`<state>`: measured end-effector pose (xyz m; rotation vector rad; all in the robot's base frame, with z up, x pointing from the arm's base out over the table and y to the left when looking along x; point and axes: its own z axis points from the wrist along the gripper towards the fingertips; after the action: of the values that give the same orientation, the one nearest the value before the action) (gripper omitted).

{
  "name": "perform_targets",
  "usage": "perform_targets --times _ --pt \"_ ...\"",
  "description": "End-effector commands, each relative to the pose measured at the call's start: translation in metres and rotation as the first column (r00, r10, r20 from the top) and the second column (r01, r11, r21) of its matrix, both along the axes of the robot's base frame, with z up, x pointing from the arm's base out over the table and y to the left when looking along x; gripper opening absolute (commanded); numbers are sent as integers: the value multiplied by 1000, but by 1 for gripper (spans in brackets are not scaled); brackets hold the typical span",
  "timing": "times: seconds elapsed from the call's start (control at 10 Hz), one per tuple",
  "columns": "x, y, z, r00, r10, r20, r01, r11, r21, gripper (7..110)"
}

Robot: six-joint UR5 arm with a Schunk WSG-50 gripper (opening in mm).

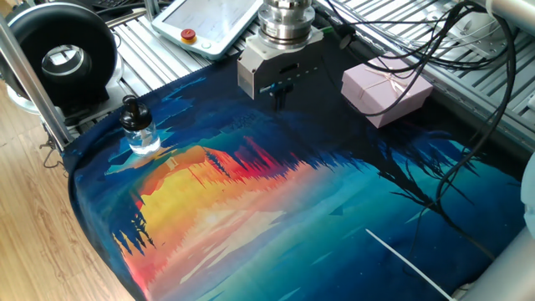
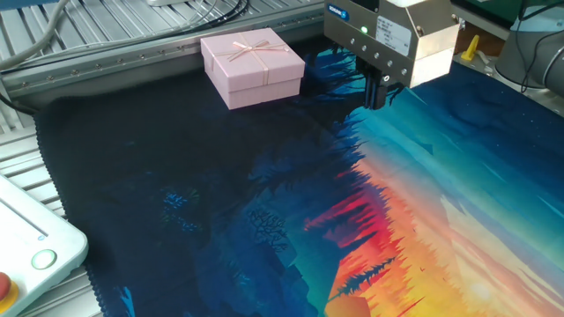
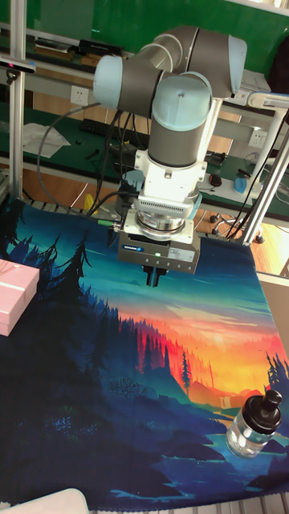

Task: Unscrew the lid from the jar

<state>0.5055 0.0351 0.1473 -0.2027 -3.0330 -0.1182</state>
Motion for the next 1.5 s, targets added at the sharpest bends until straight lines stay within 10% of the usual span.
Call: perform_targets --times 0.0,0.2,0.5,0.7,0.9,1.4 --pt "-1 4 2 999 -40 -9 40 999 15 7" --pt "-8 17 4 999 -30 -39 33 997 67 7" --pt "-3 11 3 1000 -26 -16 27 999 44 7" --pt "-1 -15 1 1000 -22 -5 22 998 -61 7" --pt "9 -8 0 999 -28 34 29 999 -30 7" --pt "-35 -27 6 989 13 -144 -28 994 -103 7"
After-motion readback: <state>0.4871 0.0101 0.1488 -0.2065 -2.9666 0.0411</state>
